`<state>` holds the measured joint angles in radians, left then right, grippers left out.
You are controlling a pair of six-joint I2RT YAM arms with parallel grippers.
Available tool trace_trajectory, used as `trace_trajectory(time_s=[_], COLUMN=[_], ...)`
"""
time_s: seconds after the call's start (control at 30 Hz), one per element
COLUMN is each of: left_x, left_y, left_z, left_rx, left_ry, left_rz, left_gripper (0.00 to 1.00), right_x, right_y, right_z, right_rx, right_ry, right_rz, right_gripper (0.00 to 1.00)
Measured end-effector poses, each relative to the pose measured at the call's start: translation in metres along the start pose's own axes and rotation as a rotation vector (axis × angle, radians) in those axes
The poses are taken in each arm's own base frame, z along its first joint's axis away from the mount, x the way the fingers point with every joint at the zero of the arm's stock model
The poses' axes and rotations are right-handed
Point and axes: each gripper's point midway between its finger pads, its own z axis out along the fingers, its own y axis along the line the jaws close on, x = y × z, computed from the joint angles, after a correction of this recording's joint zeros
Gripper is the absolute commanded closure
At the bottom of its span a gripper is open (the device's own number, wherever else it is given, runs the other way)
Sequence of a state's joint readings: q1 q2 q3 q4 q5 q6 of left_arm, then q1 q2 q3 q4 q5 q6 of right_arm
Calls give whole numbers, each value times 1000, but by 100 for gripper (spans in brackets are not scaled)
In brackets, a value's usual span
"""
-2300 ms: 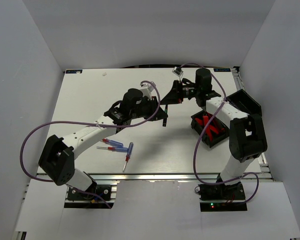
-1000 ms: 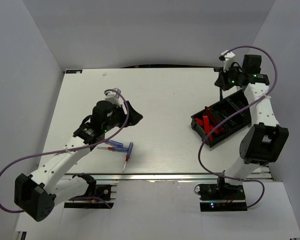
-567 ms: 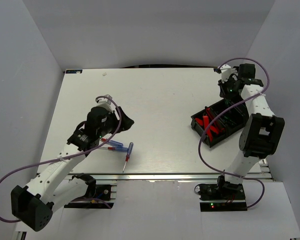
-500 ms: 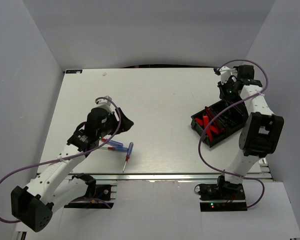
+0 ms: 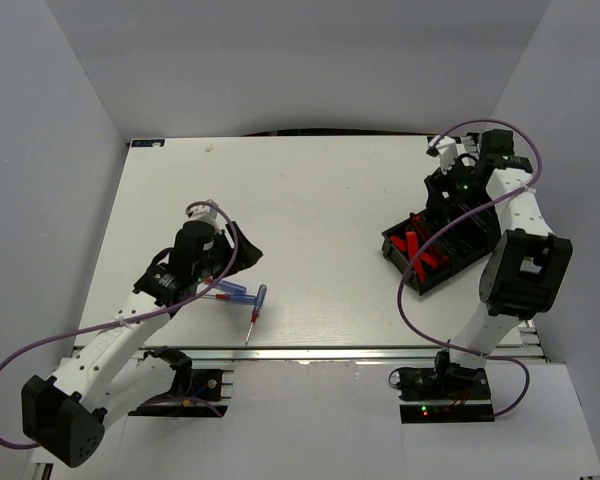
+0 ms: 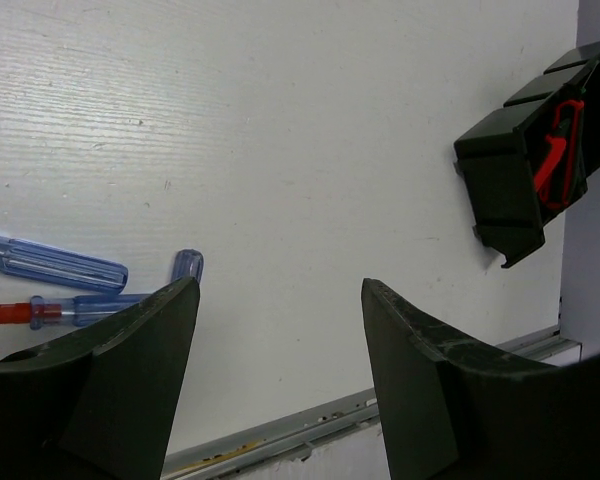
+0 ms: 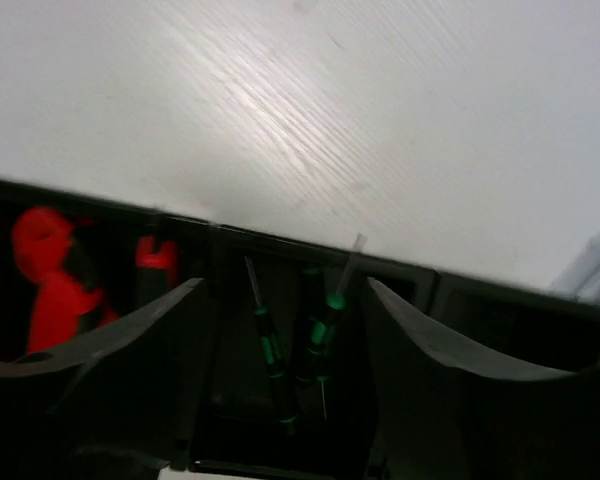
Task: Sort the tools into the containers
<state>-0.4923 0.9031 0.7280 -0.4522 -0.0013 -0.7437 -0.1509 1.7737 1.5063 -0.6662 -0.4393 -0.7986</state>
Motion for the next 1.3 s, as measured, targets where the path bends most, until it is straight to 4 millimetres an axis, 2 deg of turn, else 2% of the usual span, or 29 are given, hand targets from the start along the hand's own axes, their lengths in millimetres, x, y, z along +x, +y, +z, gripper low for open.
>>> trace_trajectory(time_s=[0.07,0.17,0.3,0.37,0.43,0.5,0.6,0.63,0.67,0.87,0.97,1.1,1.3], left_x=[0,-2,-15,-24,-33,-37,-39,-40,-41,-57,-68,-71,-67], left_y=[2,5,2,0,-3,-2,1,3,4,-1,-8,-9,-3], left_z=[0,-3,-17,-26,-38,-47,-59,-63,-67,-100,-118,-132,-140], left_rx=[-8,-23,-27,-24,-19,-22,-36,-46,-54,-42,-12,6,1], left_ry=[-3,-15,-68,-106,-148,-175,-200,-208,-212,-284,-328,-352,-360], left_rz=[-2,-5,-15,-27,-51,-76,-121,-138,-151,-208,-224,-236,-245], left_gripper=[23,23,23,23,23,23,23,23,23,23,23,23,22], right_x=[-13,-34,-62,-60,-55,-54,-51,-52,-54,-56,-56,-48,-31], right_y=[21,74,188,253,308,347,394,404,423,504,532,550,549], right_z=[-10,-25,-22,-19,-17,-16,-12,-10,-5,28,47,70,93], right_rx=[-106,-285,-578,-747,-888,-983,-1097,-1117,-1154,-1230,-1223,-1203,-1184], right_ry=[-51,-132,-247,-291,-318,-347,-357,-360,-367,-355,-339,-291,-186], right_rz=[-114,-374,-816,-1003,-1158,-1276,-1419,-1447,-1505,-1700,-1744,-1784,-1801], right_gripper=[13,11,11,11,11,11,13,15,16,22,22,24,31])
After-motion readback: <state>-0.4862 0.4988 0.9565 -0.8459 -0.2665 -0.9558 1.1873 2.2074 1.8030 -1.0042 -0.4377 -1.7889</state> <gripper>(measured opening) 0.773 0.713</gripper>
